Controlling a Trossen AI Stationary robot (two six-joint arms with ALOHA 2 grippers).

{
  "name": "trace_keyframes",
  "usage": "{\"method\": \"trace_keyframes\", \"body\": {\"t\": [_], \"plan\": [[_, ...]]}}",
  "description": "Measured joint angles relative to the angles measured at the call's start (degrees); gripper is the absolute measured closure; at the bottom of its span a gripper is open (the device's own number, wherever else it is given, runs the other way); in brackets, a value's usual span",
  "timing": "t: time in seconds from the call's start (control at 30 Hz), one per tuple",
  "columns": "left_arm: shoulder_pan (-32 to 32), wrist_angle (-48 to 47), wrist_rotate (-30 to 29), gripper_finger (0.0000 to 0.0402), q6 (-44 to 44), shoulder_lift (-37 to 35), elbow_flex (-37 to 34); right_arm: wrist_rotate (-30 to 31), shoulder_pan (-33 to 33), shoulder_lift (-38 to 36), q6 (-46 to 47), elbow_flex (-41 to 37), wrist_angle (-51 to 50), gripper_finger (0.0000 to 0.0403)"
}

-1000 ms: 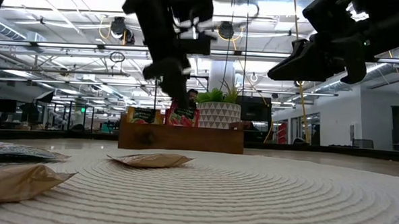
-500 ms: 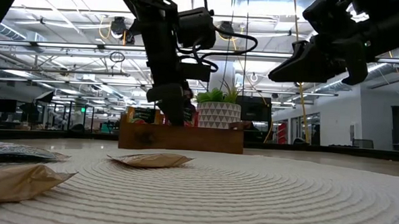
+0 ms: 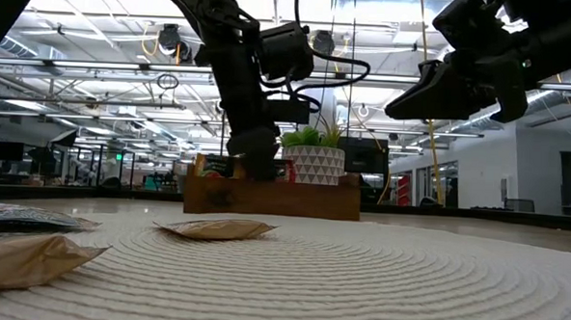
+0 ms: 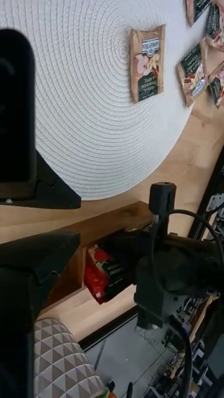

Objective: Pick & Place Tea
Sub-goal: Put the strawberry tea bag into the wooden organizer

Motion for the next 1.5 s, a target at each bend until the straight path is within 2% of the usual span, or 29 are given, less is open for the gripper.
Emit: {"method": "trace_keyframes", "body": {"t": [0.07, 0.5, 0.7, 1.13, 1.33, 1.5], "plan": [[-0.43, 0.57, -1.02, 0.04, -0.02, -0.02, -0.08, 0.0, 0.0, 0.0, 0.0, 0.02, 0.0, 0.0348], [-4.31, -0.5, -16.56, 0.0391, 2.17, 0.39, -0.28, 0.0, 0.04, 0.0, 0.24, 0.0, 0.0, 0.0348], [-5.68, -0.6, -16.9, 0.0396, 2.8, 0.16, -0.31, 0.0, 0.04, 0.0, 0.26, 0.01, 0.02, 0.0348], [-8.05, 2.18, -17.48, 0.0345, 2.32, -5.75, -0.34, -0.43, 0.17, 0.0, 1.09, -0.02, 0.2, 0.0348], [-9.87, 6.65, -17.4, 0.0324, 1.44, -10.99, -0.25, -4.88, 0.22, 0.0, 1.62, -0.01, 2.36, 0.0348], [-11.81, 11.18, -16.86, 0.0279, 2.08, -15.76, -0.22, -8.35, 0.57, -0.02, 1.57, 0.01, 5.31, 0.0348]]}}
